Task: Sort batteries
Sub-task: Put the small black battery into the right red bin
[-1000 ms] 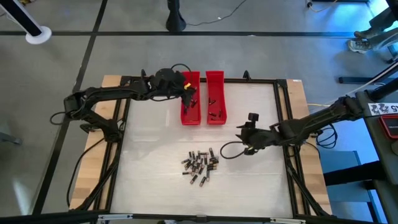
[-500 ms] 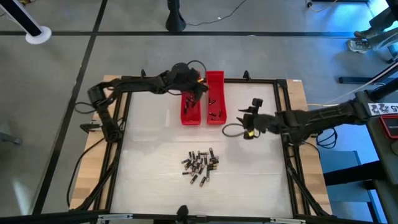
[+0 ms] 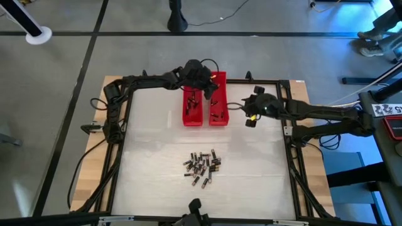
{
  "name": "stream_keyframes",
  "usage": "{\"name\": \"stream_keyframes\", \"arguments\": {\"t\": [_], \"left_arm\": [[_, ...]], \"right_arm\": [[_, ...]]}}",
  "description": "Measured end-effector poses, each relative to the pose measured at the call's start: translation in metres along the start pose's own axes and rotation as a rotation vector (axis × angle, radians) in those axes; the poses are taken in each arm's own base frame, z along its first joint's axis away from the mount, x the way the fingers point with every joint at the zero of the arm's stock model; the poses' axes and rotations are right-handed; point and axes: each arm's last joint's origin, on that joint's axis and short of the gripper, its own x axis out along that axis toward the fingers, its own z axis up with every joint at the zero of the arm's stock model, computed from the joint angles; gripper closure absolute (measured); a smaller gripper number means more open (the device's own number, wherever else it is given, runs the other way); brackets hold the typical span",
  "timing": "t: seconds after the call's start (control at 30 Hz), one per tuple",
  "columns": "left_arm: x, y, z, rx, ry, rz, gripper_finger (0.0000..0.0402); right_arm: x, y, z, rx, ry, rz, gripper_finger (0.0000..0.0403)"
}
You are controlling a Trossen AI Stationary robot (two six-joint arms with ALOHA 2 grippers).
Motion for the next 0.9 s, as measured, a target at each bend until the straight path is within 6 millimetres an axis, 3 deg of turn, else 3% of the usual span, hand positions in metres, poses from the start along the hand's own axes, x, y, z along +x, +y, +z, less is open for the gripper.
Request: {"name": "stream_keyframes", "arguments": {"t": [0.3, 0.67, 0.8, 0.9], "left_arm": [[0.001, 0.000, 0.001, 0.025, -0.010, 0.000, 0.0343], [-0.004, -0.009, 0.004, 0.100, -0.006, -0.014, 0.0250], [-0.018, -0.027, 0.009, 0.107, 0.027, -0.036, 0.0240], [-0.029, -0.053, 0.010, 0.122, 0.070, -0.060, 0.0242]], "right_arm": [[0.005, -0.015, -0.006, 0.061, -0.011, 0.037, 0.0240], [0.004, -0.009, -0.008, 0.153, -0.017, 0.187, 0.0240], [0.004, -0.005, -0.011, 0.210, 0.019, 0.263, 0.0240], [0.002, 0.000, -0.010, 0.213, 0.020, 0.311, 0.0240]]}}
